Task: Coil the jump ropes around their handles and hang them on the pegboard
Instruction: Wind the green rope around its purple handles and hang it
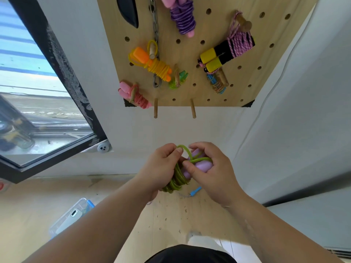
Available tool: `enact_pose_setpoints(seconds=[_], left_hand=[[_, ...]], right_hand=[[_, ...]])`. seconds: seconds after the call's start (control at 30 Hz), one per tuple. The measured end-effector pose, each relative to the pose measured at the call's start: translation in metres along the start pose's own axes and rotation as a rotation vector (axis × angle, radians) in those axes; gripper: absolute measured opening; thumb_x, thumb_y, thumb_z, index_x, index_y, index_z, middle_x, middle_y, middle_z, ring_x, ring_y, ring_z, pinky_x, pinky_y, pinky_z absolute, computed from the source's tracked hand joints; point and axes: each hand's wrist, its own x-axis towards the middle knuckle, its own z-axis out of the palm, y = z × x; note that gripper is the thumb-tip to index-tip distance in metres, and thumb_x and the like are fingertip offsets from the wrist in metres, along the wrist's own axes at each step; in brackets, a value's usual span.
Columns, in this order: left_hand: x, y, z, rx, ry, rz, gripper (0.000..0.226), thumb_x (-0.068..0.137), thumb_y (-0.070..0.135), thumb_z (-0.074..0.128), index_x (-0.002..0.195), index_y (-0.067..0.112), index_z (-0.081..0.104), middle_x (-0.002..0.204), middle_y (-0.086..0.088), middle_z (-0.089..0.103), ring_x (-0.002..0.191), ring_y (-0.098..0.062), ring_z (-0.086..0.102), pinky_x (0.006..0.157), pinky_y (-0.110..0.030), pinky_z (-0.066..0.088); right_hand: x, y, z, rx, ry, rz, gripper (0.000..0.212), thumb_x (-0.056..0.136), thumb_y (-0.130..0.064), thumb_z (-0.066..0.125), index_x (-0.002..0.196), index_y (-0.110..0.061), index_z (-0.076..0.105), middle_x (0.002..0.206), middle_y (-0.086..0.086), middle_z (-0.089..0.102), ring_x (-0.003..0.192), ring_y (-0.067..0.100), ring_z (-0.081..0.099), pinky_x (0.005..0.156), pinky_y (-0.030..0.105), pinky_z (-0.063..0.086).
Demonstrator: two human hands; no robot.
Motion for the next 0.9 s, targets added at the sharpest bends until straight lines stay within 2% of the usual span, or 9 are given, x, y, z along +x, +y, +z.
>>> enact_pose_setpoints(seconds=[0.13,0.23,0.33,0.43,0.5,0.57,0.7,0.8,0.9], left_hand=[[0.024,-0.004,0.008,0.057,0.122,0.020,0.030,0.104,0.034,0.050,0.084,0.012,0.053,0.079,-0.022,0.064,0.066,-0.019,0.054,0.059,-0.033,0.044],[0.041,-0.003,0.002,0.282,0.224,0.134,0.027,0.102,0.033,0.055,0.080,0.017,0.056,0.069,-0.001,0.065,0.059,-0.015,0.059,0.057,-0.034,0.052],[0.057,0.003,-0.008,0.392,0.238,0.181,0.024,0.100,0.033,0.059,0.078,0.022,0.057,0.074,-0.002,0.070,0.069,-0.021,0.068,0.064,-0.043,0.058],[0.076,0.009,-0.019,0.452,0.264,0.207,0.023,0.100,0.029,0.061,0.078,0.022,0.059,0.072,0.000,0.070,0.065,-0.012,0.066,0.063,-0.037,0.057],[0.088,0.012,-0.025,0.449,0.274,0.188,0.019,0.100,0.027,0.061,0.082,0.020,0.063,0.073,0.004,0.070,0.063,-0.003,0.064,0.063,-0.025,0.055],[0.099,0.009,-0.031,0.390,0.281,0.132,0.017,0.099,0.023,0.061,0.084,0.019,0.066,0.072,0.005,0.070,0.063,-0.002,0.062,0.062,-0.019,0.052],[0.119,-0.007,-0.039,0.236,0.278,0.014,0.008,0.096,0.017,0.063,0.090,0.016,0.068,0.081,-0.010,0.071,0.065,-0.013,0.061,0.060,-0.025,0.053],[0.139,-0.025,-0.042,0.182,0.353,-0.035,0.010,0.099,0.022,0.060,0.092,0.022,0.068,0.083,-0.002,0.073,0.070,-0.014,0.064,0.067,-0.031,0.055],[0.163,-0.041,-0.043,0.110,0.410,-0.067,0.015,0.102,0.022,0.056,0.092,0.024,0.067,0.078,0.003,0.071,0.069,-0.013,0.062,0.067,-0.033,0.053]], right_hand=[[0.018,0.023,0.006,0.038,0.060,0.099,0.016,0.085,-0.027,0.078,0.093,-0.030,0.065,0.093,-0.010,0.064,0.091,0.012,0.064,0.078,0.025,0.052],[0.042,0.035,0.004,0.039,-0.067,0.128,0.008,0.092,-0.026,0.070,0.085,-0.024,0.067,0.091,-0.007,0.064,0.085,0.008,0.063,0.074,0.020,0.050],[0.071,0.045,0.005,-0.056,-0.218,0.066,0.010,0.094,-0.022,0.065,0.084,-0.023,0.066,0.089,-0.012,0.062,0.085,0.008,0.060,0.074,0.020,0.050],[0.099,0.051,0.015,-0.052,-0.318,0.007,0.012,0.098,-0.020,0.058,0.088,-0.022,0.062,0.084,-0.010,0.058,0.079,0.010,0.056,0.068,0.020,0.045],[0.114,0.056,0.026,-0.040,-0.335,-0.018,0.015,0.101,-0.020,0.054,0.087,-0.022,0.058,0.084,-0.009,0.055,0.077,0.009,0.053,0.067,0.020,0.044],[0.127,0.064,0.037,-0.017,-0.320,-0.032,0.017,0.102,-0.020,0.052,0.085,-0.023,0.054,0.082,-0.009,0.052,0.074,0.007,0.049,0.065,0.017,0.041],[0.152,0.089,0.059,0.046,-0.305,-0.009,0.018,0.102,-0.021,0.053,0.084,-0.021,0.054,0.080,-0.008,0.053,0.074,0.008,0.051,0.063,0.017,0.039],[0.171,0.108,0.077,0.060,-0.334,0.032,0.016,0.102,-0.021,0.053,0.086,-0.021,0.056,0.083,-0.007,0.056,0.076,0.007,0.053,0.063,0.016,0.042],[0.189,0.126,0.094,0.031,-0.356,0.051,0.015,0.102,-0.022,0.053,0.088,-0.023,0.056,0.084,-0.009,0.057,0.077,0.006,0.055,0.065,0.014,0.043]])
